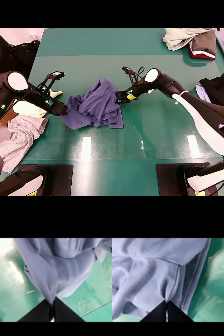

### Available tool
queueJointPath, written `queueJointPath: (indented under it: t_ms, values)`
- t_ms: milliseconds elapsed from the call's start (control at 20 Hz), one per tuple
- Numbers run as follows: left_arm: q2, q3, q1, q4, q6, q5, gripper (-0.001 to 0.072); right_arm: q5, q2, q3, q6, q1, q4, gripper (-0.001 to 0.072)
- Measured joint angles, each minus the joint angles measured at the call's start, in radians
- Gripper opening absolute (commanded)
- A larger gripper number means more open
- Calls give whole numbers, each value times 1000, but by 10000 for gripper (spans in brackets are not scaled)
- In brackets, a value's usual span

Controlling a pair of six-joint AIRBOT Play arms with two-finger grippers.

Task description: Fold the shirts.

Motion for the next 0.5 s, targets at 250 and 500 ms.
queueJointPath:
  t_ms: [250,500]
  values:
    - [36,152,-1,136,-31,-9,27,1,206,8,-17,-105,-32,15]
    - [109,517,-1,235,-66,-11,27,31,497,119,-20,-307,-45,14]
